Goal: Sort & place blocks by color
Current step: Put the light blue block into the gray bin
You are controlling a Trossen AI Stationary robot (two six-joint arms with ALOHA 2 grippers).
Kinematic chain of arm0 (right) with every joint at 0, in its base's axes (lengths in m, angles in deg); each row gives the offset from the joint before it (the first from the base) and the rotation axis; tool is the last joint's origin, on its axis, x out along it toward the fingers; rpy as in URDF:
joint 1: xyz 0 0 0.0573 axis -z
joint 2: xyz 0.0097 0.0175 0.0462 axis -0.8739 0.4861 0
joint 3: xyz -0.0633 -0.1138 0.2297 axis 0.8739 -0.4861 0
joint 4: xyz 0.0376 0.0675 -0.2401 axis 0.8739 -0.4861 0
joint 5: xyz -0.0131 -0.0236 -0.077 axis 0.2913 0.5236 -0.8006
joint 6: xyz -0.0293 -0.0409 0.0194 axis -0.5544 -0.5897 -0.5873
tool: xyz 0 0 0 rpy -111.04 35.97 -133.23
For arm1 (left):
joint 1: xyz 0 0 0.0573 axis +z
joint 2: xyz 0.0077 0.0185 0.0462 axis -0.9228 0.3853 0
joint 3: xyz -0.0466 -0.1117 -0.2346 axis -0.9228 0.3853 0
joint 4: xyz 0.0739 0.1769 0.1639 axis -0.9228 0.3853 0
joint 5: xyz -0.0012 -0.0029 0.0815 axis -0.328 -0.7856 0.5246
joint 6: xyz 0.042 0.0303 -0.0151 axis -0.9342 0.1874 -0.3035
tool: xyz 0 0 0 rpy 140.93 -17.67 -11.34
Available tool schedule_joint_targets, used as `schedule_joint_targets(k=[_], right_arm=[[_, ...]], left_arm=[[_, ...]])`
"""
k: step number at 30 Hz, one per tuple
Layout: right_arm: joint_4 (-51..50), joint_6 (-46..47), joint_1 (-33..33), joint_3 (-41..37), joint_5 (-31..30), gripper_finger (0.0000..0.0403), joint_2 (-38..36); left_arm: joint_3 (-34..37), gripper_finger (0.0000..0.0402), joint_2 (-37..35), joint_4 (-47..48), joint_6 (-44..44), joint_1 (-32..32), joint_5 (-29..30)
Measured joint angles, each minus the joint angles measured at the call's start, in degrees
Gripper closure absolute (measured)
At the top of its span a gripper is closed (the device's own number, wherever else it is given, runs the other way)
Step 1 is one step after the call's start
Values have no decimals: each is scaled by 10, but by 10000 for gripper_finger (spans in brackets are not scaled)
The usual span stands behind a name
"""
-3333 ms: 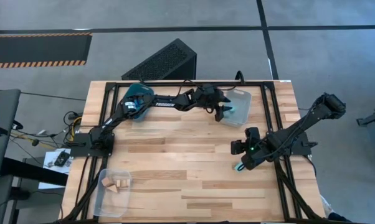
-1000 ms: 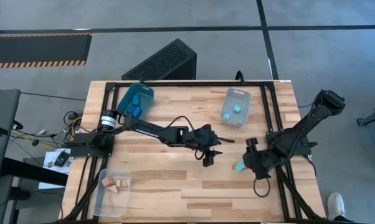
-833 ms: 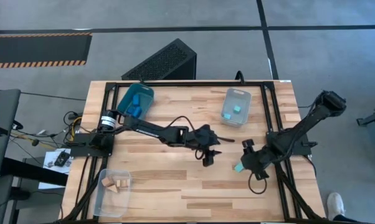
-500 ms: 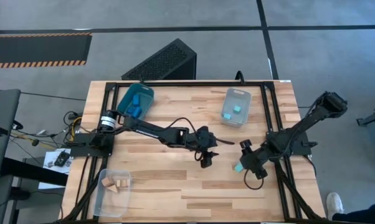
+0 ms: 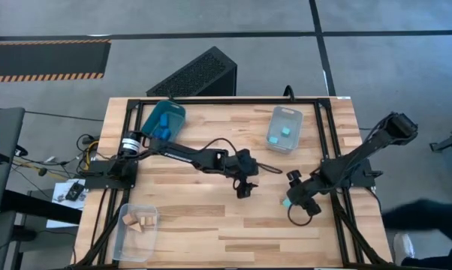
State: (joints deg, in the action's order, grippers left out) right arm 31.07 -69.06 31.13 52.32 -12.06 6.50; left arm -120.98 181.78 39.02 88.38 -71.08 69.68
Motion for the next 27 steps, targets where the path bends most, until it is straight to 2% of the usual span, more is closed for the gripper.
schedule_joint_targets(k=[4, 10, 17, 22, 27], right_arm=[[22, 2, -1, 0, 7, 162, 37], [78, 6, 1, 9, 7, 206, 70], [71, 25, 22, 28, 8, 259, 92], [74, 107, 64, 42, -3, 265, 73], [83, 197, 114, 42, -70, 258, 12]], left_arm=[[0, 105, 0, 8, -17, 10, -14], [0, 105, -3, 46, -29, 19, -35], [0, 105, -9, 57, -69, 30, -46], [0, 105, -27, 51, -71, 40, -51], [0, 105, -50, 44, -100, 52, -75]])
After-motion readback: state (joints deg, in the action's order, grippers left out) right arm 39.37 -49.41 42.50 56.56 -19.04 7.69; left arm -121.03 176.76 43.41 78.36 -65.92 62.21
